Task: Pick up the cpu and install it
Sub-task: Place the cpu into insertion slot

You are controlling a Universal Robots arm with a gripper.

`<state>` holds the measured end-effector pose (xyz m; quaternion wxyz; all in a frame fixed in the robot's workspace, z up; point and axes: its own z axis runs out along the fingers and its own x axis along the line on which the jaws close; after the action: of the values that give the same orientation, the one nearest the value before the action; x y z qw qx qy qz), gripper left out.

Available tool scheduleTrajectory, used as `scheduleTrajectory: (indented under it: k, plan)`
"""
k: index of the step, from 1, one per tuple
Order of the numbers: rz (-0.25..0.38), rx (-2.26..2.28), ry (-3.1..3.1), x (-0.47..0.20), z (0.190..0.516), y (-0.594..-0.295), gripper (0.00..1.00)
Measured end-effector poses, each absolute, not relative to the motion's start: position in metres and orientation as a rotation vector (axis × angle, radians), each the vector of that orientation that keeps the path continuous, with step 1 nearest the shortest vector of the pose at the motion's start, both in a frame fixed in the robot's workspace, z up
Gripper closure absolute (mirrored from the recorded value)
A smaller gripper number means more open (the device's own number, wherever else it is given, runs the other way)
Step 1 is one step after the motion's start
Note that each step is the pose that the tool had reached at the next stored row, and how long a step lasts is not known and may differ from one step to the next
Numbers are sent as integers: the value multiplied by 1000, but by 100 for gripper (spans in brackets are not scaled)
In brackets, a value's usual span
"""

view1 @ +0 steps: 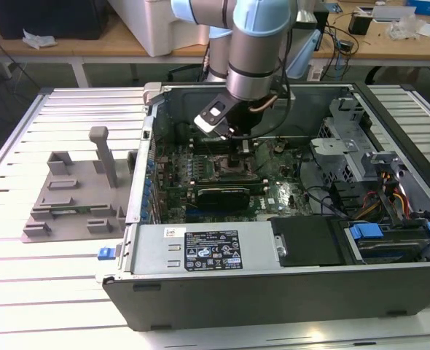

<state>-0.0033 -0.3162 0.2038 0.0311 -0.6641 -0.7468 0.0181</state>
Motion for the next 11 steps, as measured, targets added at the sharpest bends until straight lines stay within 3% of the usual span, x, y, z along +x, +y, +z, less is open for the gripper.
scheduleTrajectory:
  k: [3,11]
  plan:
    - [55,-2045,-2300,5,204,-316,89]
    - [56,-2045,-2300,6,247,-316,89]
